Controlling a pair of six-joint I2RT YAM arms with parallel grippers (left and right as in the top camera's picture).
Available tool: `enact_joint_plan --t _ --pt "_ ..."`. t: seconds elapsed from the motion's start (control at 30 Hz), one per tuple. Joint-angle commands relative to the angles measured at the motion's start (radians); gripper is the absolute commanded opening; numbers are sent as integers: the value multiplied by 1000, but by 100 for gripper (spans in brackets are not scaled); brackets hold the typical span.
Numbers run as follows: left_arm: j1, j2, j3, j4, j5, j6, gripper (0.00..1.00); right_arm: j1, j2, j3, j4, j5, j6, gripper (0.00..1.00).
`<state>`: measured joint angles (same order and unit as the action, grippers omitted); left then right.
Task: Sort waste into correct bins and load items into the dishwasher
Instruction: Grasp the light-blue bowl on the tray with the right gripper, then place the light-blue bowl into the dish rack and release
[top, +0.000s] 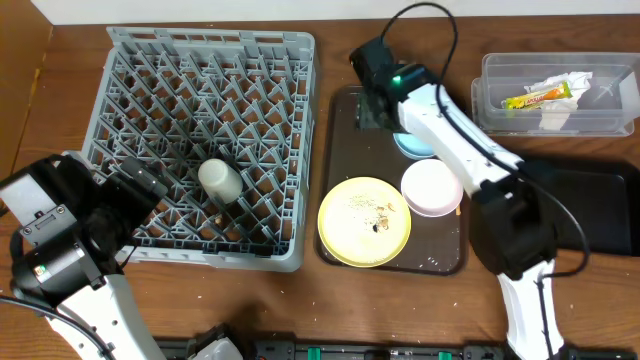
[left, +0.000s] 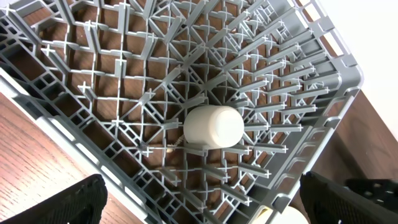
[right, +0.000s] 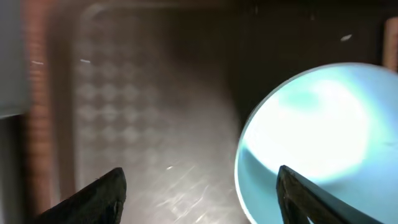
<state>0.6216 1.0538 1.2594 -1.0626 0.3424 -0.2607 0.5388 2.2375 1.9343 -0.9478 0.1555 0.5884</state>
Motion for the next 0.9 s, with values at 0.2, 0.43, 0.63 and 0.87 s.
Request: enact_joint_plan --t 0.2,0.43,0.63,0.87 --pt "6 -3 21 1 13 13 100 -15 101 0 -11 43 9 56" --pt "6 -3 21 1 13 13 100 -15 122 14 -15 11 8 1" --pt "6 -3 21 1 13 13 100 -14 48 97 -47 -67 -19 1" --pt "6 -3 21 1 13 13 100 -2 -82 132 322 -585 -76 1"
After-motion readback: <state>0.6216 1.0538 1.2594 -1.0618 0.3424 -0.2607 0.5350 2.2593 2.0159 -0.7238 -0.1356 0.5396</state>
